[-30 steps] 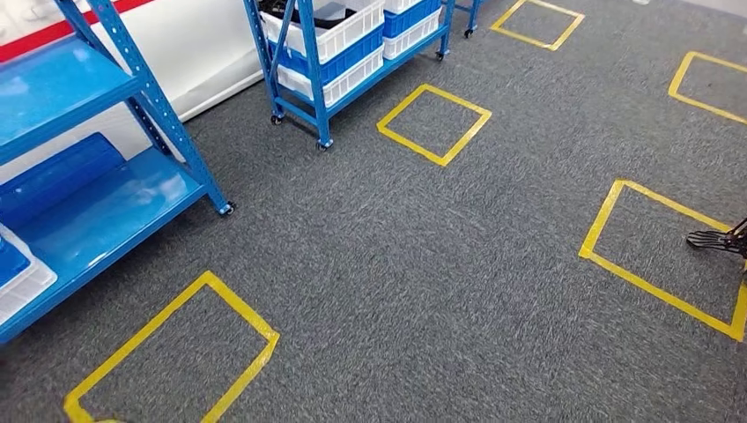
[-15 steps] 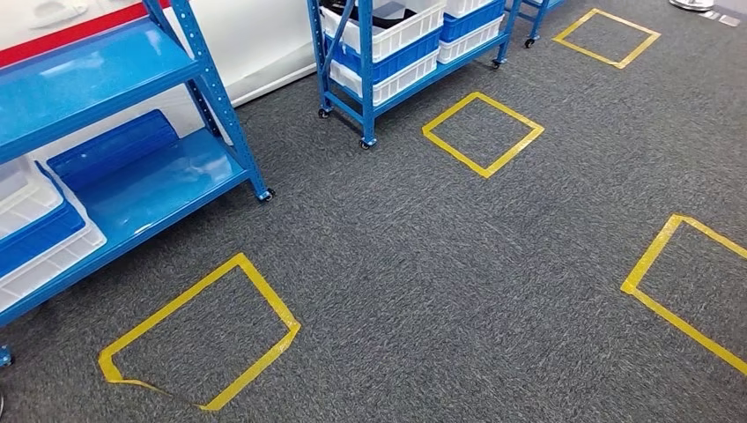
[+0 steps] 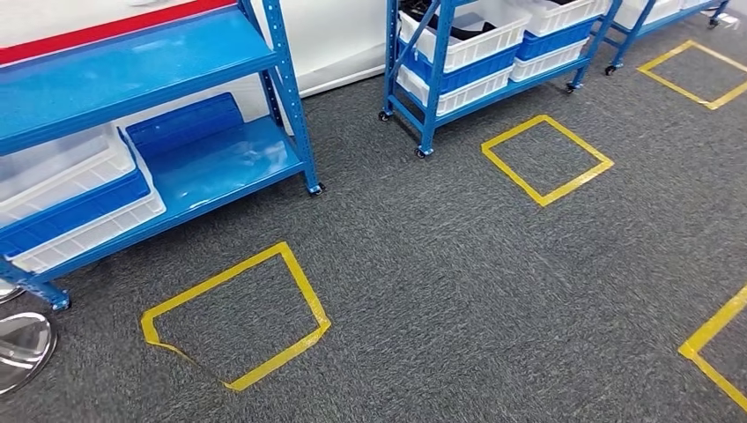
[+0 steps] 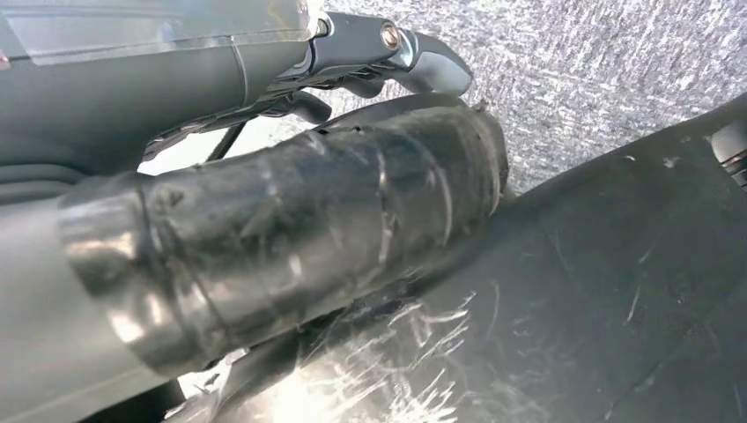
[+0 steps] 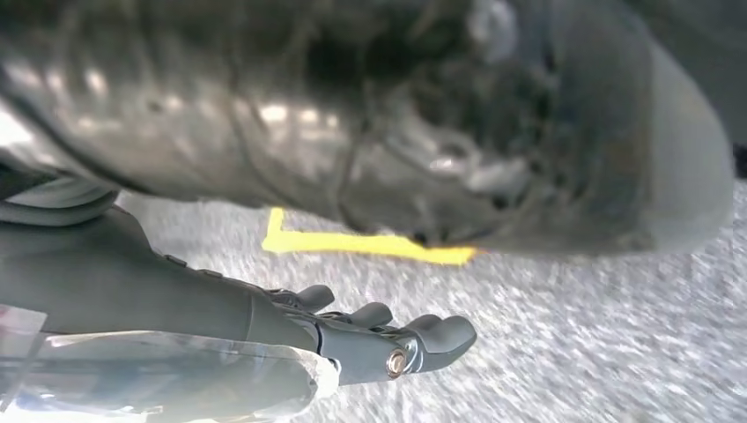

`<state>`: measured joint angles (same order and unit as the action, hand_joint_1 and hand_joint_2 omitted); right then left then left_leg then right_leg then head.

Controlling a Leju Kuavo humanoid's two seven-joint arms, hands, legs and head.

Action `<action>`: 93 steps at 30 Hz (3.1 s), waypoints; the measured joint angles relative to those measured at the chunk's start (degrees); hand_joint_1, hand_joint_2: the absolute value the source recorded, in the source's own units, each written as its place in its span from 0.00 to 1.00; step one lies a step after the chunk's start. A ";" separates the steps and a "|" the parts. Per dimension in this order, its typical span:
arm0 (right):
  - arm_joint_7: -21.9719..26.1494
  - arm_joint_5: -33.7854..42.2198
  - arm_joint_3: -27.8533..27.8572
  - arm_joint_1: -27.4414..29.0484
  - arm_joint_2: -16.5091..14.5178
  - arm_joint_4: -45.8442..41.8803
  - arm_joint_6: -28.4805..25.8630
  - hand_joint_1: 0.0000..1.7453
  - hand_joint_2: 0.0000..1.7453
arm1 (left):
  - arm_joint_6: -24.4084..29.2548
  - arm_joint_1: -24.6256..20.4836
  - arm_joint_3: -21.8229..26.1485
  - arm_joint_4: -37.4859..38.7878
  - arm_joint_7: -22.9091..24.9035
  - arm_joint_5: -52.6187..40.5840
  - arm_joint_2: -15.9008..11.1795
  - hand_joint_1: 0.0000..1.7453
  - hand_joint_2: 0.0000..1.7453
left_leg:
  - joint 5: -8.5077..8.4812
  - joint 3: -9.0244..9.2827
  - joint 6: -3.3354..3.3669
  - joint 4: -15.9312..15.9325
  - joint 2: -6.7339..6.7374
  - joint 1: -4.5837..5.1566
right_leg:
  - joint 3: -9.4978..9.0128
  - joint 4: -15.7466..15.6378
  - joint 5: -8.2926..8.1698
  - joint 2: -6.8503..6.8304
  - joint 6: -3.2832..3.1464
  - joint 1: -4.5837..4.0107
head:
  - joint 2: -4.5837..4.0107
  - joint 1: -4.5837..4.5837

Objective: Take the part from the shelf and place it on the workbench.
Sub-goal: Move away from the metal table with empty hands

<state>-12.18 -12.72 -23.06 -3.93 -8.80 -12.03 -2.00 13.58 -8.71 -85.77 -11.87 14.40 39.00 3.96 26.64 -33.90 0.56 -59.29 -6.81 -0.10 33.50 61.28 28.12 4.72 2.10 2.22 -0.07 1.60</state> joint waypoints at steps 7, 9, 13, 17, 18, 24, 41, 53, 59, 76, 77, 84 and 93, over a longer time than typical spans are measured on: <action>-0.45 -0.03 -0.73 -0.05 -0.31 0.01 0.83 0.00 0.00 | 0.36 -0.03 0.00 0.00 0.66 0.02 -0.07 0.00 0.00 | 4.82 -5.34 -1.62 -9.53 5.41 -0.06 | -0.92 -0.52 0.27 -4.53 -2.34 -0.47 | 0.00 0.70; -0.42 -0.03 -0.94 0.01 -0.33 0.01 0.85 0.00 0.00 | 0.40 -0.18 0.00 0.00 0.68 -0.09 -0.07 0.00 0.00 | 6.49 -8.36 -1.70 -14.94 6.10 -0.10 | -1.05 -0.51 0.55 -6.21 -2.51 -0.70 | 0.00 0.71; -0.37 0.02 -1.11 -0.02 -0.35 0.01 0.57 0.00 0.00 | 0.41 -0.11 0.00 0.00 0.57 -0.54 -0.10 0.00 0.00 | 2.63 -6.52 -1.23 -10.88 6.49 -0.06 | -1.68 -0.51 1.10 -8.19 -2.51 -0.99 | 0.00 0.72; -0.36 0.06 -1.13 -0.04 -0.40 0.01 0.43 0.00 0.00 | 0.40 -0.14 0.00 0.00 0.65 -0.64 -0.11 0.00 0.00 | 1.51 -4.96 -0.83 -7.81 7.69 0.18 | -1.95 -0.54 1.29 -8.60 -2.43 -1.06 | 0.00 0.70; -0.22 0.17 -1.15 -0.10 -0.48 0.00 0.16 0.00 0.00 | 0.33 -0.19 0.00 0.00 0.72 -0.79 -0.11 0.00 0.00 | 0.77 -3.72 -0.38 -5.33 8.37 0.52 | -2.34 -0.76 1.49 -9.28 -2.11 -1.16 | 0.00 0.68; 0.68 1.03 -1.55 -0.28 -0.81 -0.05 -0.23 0.00 0.00 | -0.07 -0.68 -0.01 0.00 0.56 -1.21 0.02 0.00 0.00 | -1.19 0.53 1.85 1.76 5.26 0.34 | 3.77 12.45 7.99 -5.14 0.01 -1.19 | 0.00 -0.06; -0.21 3.13 -2.19 -0.26 -1.07 0.01 -2.47 0.00 0.00 | -0.07 -0.76 -0.02 0.00 -0.50 -1.07 0.04 0.00 0.00 | 5.56 -7.73 -1.39 -14.97 6.37 -0.15 | -1.19 -1.09 0.06 -5.19 -2.52 -1.04 | 0.00 0.15; -0.56 3.45 -2.36 -0.43 -1.26 -0.01 -2.41 0.00 0.00 | -0.10 -1.19 -0.02 0.00 -1.07 -1.21 0.09 0.00 0.00 | -0.76 1.22 1.79 2.00 6.55 0.21 | 1.81 7.24 5.38 -5.17 -0.02 -1.30 | 0.00 -0.18; -0.56 3.45 -2.52 -0.17 -1.15 0.01 -2.41 0.00 0.00 | -0.12 -1.11 -0.02 0.00 -1.07 -1.21 0.20 0.00 0.00 | 0.81 2.54 1.57 1.43 5.70 0.26 | 3.24 4.80 -0.49 -4.91 0.20 -1.09 | 0.00 -0.28; -0.68 4.09 -2.60 -0.18 -1.16 0.01 -2.15 0.00 0.00 | -0.44 -1.26 -0.02 0.00 -1.33 -1.14 0.25 0.00 0.00 | -1.58 -1.76 -0.44 -1.29 6.60 0.18 | -2.75 -1.64 0.95 -4.81 -1.70 -1.09 | 0.00 0.22; -0.68 4.15 -2.60 -0.21 -1.16 0.01 -2.15 0.00 0.00 | -0.45 -1.32 -0.02 0.00 -1.35 -1.12 0.25 0.00 0.00 | -1.53 -1.20 -0.15 -0.10 6.62 0.37 | -2.79 -1.73 1.18 -4.82 -1.35 -1.12 | 0.00 0.18; -0.74 4.40 -2.62 -0.40 -1.13 0.01 -2.20 0.00 0.00 | -0.49 -1.31 -0.03 0.00 -1.42 -1.05 0.25 0.00 0.00 | -0.65 1.28 1.95 1.97 6.44 0.19 | 1.83 8.12 6.23 -4.86 0.14 -1.18 | 0.00 -0.23; -0.80 4.49 -2.67 -0.15 -0.88 0.03 -2.20 0.00 0.00 | -0.58 -1.32 -0.03 0.00 -1.40 -1.04 0.37 0.00 0.00 | 2.90 3.95 0.78 1.06 5.67 0.67 | 1.37 -0.72 -2.40 -4.63 -0.97 -1.33 | 0.00 -0.24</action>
<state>-12.98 -8.23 -25.73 -4.07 -9.68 -12.00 -4.20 13.00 -10.03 -85.79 -11.87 12.99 37.96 4.33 29.54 -29.95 1.34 -58.23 -1.14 0.56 34.87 60.56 25.72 0.09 1.13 0.90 -0.07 1.36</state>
